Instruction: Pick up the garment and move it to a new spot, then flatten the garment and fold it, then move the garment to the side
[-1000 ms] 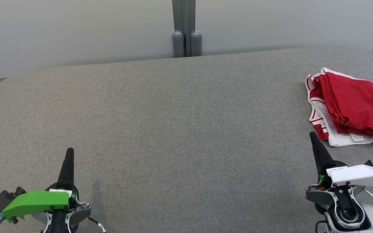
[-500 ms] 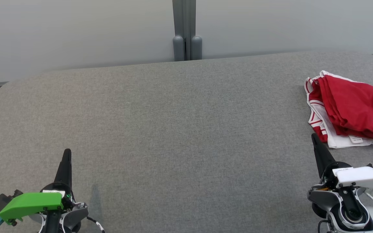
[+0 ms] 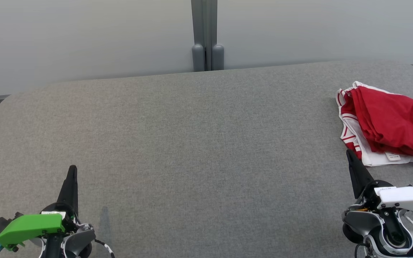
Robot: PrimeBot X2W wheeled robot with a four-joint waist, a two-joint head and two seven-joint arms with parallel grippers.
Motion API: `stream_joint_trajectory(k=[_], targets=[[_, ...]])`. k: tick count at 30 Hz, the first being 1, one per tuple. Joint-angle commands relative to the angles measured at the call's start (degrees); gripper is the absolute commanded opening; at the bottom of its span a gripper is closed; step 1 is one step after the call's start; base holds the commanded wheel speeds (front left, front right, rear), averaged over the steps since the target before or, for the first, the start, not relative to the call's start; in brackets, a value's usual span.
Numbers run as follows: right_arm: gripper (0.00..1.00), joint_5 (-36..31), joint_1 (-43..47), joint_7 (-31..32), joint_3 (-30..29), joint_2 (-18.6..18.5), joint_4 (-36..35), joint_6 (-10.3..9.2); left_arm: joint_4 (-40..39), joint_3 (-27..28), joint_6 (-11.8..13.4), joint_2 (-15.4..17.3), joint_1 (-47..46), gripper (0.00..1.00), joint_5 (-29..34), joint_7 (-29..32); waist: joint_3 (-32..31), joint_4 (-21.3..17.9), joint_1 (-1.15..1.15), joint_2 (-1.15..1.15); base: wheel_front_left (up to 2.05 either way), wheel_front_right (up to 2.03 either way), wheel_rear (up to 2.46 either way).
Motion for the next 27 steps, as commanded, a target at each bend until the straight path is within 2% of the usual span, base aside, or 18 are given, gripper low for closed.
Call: stream_joint_trajectory(k=[1,27], targets=[[0.00,0.6,0.5,0.2,-0.2,0.0,0.1,0.04,0.1,0.4,-0.4,0.1,-0.9,0.00,-0.7,0.2,-0.1,0.0,0.00,0.00,0.00,0.00,0.00],[0.00,-0.1,0.4,0.6,-0.8,0.4,0.2,0.04,0.2,0.9,-0.4,-0.4,-0.9,0.00,0.0,0.7,-0.1,0.0,0.00,0.00,0.00,0.00,0.00]])
